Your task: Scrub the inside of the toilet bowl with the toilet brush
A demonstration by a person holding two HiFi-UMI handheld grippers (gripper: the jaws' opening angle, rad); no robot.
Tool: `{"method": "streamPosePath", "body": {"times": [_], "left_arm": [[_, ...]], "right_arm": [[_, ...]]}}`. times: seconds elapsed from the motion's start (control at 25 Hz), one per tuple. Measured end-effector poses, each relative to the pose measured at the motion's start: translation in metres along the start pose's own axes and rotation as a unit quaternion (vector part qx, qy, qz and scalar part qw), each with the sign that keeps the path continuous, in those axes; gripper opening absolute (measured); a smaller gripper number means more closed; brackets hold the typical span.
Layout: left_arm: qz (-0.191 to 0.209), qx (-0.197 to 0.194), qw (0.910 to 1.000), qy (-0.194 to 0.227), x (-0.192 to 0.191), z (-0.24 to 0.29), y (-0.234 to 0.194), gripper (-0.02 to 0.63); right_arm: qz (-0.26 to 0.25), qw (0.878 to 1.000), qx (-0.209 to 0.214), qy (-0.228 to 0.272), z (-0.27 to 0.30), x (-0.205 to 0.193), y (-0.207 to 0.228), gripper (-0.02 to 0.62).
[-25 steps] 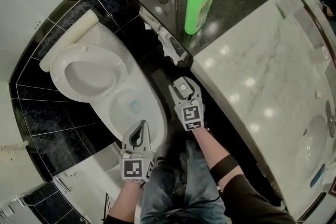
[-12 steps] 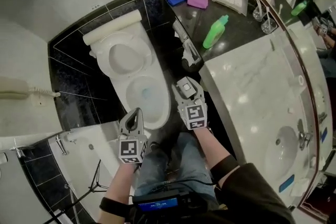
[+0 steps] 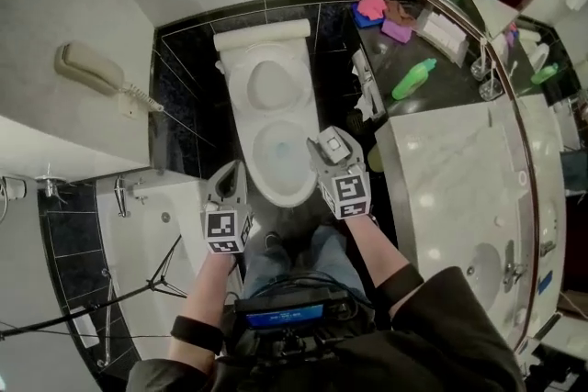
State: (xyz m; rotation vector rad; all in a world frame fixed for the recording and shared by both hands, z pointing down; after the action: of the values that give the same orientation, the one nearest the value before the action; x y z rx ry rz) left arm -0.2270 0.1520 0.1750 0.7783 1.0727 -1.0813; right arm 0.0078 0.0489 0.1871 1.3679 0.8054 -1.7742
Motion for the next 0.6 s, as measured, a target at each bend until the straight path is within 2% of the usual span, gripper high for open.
{"method": "streamPosePath", "body": {"times": [0.16,0.36,0.6], "left_arm": [[-0.011,0.029,0.9995,0.005,0.0,-0.026,-0.013,0.0],[-0.021,0.053,0.9984,0.007,-0.009,-0.044,-0.022,0.0],[-0.007,0.045,0.9989,0.003,-0.002,-0.047,-0.02,0.0]], "right_arm": [[0.004,0.999,0.038,0.006,-0.002,0.019,-0.029,0.253],[0.014,0.998,0.054,0.011,-0.007,0.019,-0.049,0.253],[0.016,0.998,0.067,0.01,-0.004,0.024,-0.058,0.253]]}}
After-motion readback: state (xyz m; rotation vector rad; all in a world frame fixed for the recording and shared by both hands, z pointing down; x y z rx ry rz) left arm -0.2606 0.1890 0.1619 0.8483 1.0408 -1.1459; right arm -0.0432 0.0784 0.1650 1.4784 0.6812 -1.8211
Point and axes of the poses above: the fingertips, and each gripper's own axes: z forward along the fingers, y to its right, x out of its top, the point moved 7 cm from there along -z, backward along the fingers, and after that the axes turned 6 degrees about -x, right-handed, at the moved point
